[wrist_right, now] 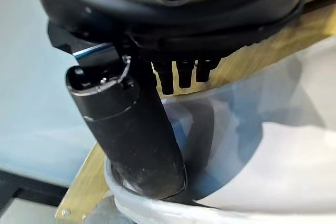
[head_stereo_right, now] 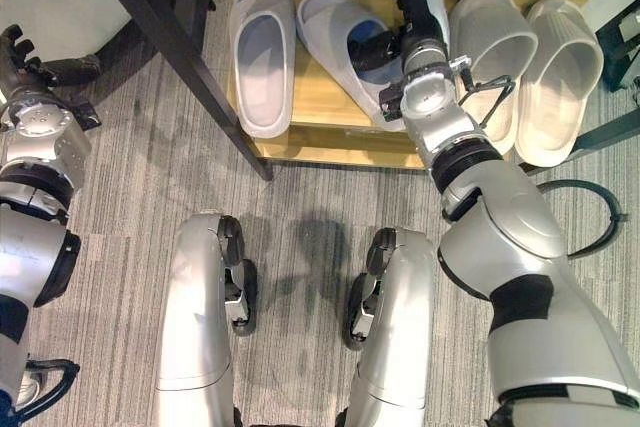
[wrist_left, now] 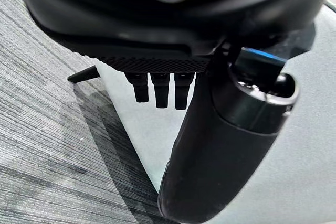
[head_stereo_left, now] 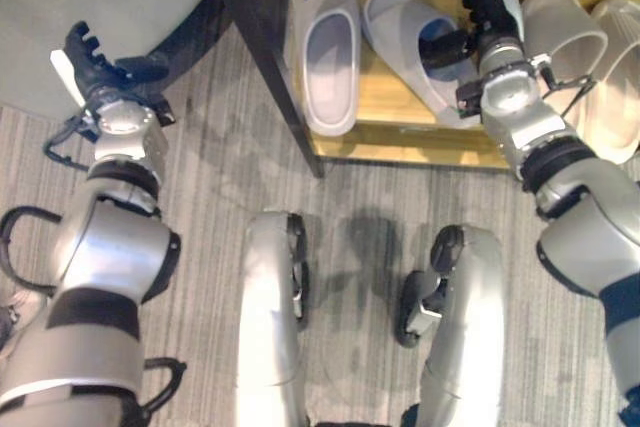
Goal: Arrange the slippers neatly on the shoe rack.
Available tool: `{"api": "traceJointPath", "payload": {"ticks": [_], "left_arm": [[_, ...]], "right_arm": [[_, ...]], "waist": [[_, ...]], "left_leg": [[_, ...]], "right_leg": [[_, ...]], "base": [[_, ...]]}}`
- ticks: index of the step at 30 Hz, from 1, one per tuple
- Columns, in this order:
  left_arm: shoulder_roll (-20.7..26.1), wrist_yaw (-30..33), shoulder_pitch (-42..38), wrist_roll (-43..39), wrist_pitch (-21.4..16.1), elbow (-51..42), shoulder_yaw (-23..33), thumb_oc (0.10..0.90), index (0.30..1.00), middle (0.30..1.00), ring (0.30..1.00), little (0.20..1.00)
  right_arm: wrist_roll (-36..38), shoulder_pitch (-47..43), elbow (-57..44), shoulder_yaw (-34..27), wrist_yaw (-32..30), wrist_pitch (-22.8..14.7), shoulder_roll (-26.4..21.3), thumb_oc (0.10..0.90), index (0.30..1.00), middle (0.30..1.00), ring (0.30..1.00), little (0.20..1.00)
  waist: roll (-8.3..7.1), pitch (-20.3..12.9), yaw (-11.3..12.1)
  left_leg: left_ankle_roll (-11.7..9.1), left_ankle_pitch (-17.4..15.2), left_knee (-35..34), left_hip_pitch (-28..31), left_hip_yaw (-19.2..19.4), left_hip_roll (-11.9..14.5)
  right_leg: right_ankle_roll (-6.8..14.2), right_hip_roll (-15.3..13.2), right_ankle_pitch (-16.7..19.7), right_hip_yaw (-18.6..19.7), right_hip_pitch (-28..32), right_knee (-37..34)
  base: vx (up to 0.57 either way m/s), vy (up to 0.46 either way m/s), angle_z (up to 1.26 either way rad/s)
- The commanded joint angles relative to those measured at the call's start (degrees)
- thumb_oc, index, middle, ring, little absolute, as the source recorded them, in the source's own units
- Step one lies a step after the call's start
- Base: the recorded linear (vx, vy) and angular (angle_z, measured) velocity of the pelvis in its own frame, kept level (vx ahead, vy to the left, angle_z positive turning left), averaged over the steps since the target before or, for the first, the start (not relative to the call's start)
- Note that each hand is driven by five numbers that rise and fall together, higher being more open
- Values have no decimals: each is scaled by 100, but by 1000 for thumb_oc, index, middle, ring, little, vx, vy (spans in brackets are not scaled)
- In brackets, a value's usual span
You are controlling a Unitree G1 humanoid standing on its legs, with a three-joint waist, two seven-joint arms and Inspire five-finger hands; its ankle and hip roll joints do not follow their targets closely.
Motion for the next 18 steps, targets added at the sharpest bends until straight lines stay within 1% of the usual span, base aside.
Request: {"api": "traceJointPath", "payload": {"ticks": [1, 4, 5, 6, 8, 10, 11, 12, 14, 15, 16, 18], "left_arm": [[519, -34, -662, -24, -417, -303, -387, 800, 900, 900, 900, 900], [521, -120, -401, -102, -451, -337, -250, 800, 900, 900, 900, 900], [552, -170, -369, -141, -446, -334, -244, 800, 900, 900, 900, 900], [553, -177, -368, -145, -447, -332, -243, 800, 900, 900, 900, 900], [590, -248, -358, -164, -433, -330, -236, 800, 900, 900, 900, 900], [612, -262, -367, -156, -420, -317, -242, 800, 900, 900, 900, 900], [665, -306, -470, -136, -368, -227, -303, 800, 900, 900, 900, 900], [665, -311, -478, -139, -368, -218, -310, 800, 900, 900, 900, 900], [701, -282, -588, -97, -334, -151, -346, 800, 900, 900, 900, 900], [701, -282, -590, -96, -334, -148, -345, 800, 900, 900, 900, 900], [770, -256, -684, -9, -315, -120, -399, 800, 900, 900, 900, 900], [776, -173, -712, 64, -312, -123, -404, 800, 900, 900, 900, 900]], "right_arm": [[-299, -1290, 208, 195, 291, -82, -120, 800, 900, 900, 900, 900], [-378, -1253, 266, 181, 255, -111, -255, 800, 900, 900, 900, 900], [-569, -1273, 373, 203, 228, -48, -312, 800, 900, 900, 900, 900], [-579, -1275, 377, 201, 227, -47, -308, 800, 900, 900, 900, 900], [-940, -1321, 489, 276, 163, 21, -331, 800, 900, 900, 900, 900], [-1052, -1334, 528, 281, 129, 25, -336, 800, 900, 900, 900, 900], [-1557, -1359, 608, 309, -131, -1, -357, 800, 900, 900, 900, 900], [-1572, -1354, 604, 301, -142, 0, -356, 800, 900, 900, 900, 900], [-2127, -1382, 578, 403, -344, -5, -354, 800, 900, 900, 900, 900], [-2148, -1377, 569, 396, -357, 1, -353, 800, 900, 900, 900, 900], [-2660, -1392, 445, 512, -567, -20, -349, 800, 900, 900, 900, 900], [-3208, -1376, 352, 559, -845, 29, -319, 800, 900, 900, 900, 900]], "waist": [[-157, -152, 349], [-140, -152, 355], [-131, -152, 359], [-128, -152, 360], [-128, -152, 356], [-128, -152, 351], [-131, -152, 317], [-133, -152, 318], [-144, -152, 297], [-143, -152, 296], [-147, -152, 271], [-153, -152, 248]], "left_leg": [[57, -511, 33, 115, -876, -33], [50, -520, 37, 115, -892, -31], [46, -524, 40, 115, -905, -35], [45, -525, 41, 115, -909, -33], [41, -525, 31, 115, -927, -37], [40, -528, 33, 115, -933, -34], [39, -524, 22, 115, -938, -22], [39, -523, 20, 115, -938, -22], [46, -530, 24, 115, -947, -14], [46, -529, 22, 115, -948, -14], [43, -522, 5, 115, -956, -5], [43, -524, 9, 115, -964, 0]], "right_leg": [[-623, 138, -339, 687, 299, 297], [-616, 141, -330, 689, 299, 304], [-620, 134, -343, 684, 299, 287], [-621, 135, -341, 680, 299, 286], [-615, 143, -332, 673, 299, 267], [-616, 144, -328, 668, 299, 260], [-599, 147, -314, 672, 299, 241], [-600, 147, -313, 670, 299, 239], [-597, 145, -308, 671, 299, 227], [-598, 145, -306, 670, 299, 226], [-582, 156, -295, 667, 299, 200], [-572, 163, -288, 669, 299, 201]], "base": [[0, 0, 0], [0, 0, 0], [0, 0, 0], [0, 0, 0], [0, 0, 0], [0, 0, 0], [0, 0, 0], [0, 0, 0], [0, 0, 0], [0, 0, 0], [0, 0, 0], [0, 0, 0]]}}
